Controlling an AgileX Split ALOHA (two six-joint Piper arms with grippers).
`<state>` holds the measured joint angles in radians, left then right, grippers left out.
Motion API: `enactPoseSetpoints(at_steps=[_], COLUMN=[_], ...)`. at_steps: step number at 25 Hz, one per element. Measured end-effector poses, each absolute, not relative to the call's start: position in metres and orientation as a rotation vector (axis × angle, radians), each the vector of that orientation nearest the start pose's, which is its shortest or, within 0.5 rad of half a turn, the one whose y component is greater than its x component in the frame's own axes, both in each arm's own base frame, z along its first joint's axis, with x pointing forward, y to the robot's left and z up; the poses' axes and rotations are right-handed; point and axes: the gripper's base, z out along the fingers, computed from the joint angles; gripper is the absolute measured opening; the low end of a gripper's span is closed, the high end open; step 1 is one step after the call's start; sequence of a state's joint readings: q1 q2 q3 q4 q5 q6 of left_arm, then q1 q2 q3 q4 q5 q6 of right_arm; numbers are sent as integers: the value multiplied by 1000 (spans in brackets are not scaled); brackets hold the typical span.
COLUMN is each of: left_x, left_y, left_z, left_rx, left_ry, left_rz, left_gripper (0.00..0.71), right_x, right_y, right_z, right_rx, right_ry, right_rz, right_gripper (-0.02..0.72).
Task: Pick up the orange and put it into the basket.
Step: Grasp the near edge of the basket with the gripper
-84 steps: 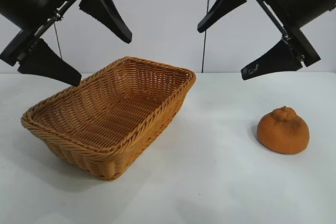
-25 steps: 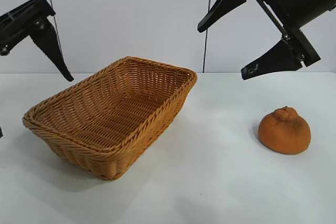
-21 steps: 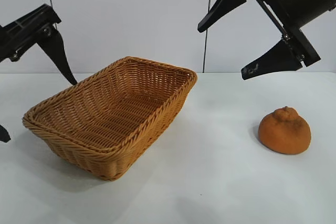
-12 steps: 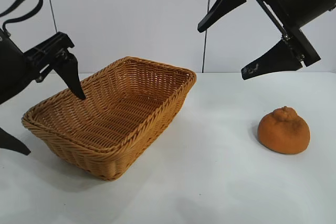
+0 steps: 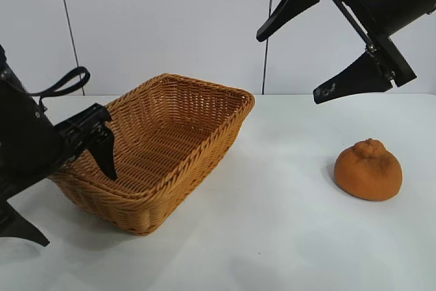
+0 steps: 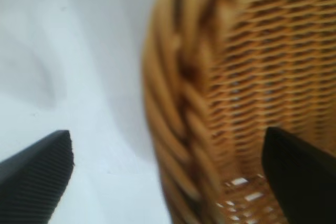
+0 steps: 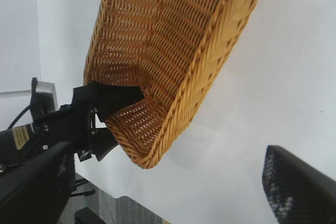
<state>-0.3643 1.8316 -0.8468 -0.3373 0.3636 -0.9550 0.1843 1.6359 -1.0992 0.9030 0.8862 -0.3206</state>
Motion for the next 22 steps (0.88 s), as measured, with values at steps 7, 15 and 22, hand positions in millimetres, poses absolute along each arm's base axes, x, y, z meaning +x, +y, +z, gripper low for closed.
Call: enactPoseSetpoints(at_steps=[7,15,22], left_x=[291,294,302], left_y=[-122,-122,-130], left_z=[117,119,130], left_rx=[-1266,-1319,-1280], left_ry=[2650,2599,2663], left_rz=[-494,-531,-536], left_gripper=[523,106,85], right_x=[309,309,309], right_y=[114,114,114], right_z=[249,249,249], right_rx=[11,11,12], right_ry=[2684,2684,2684], right_rz=[1046,1046,1046], right_gripper=[664,664,664])
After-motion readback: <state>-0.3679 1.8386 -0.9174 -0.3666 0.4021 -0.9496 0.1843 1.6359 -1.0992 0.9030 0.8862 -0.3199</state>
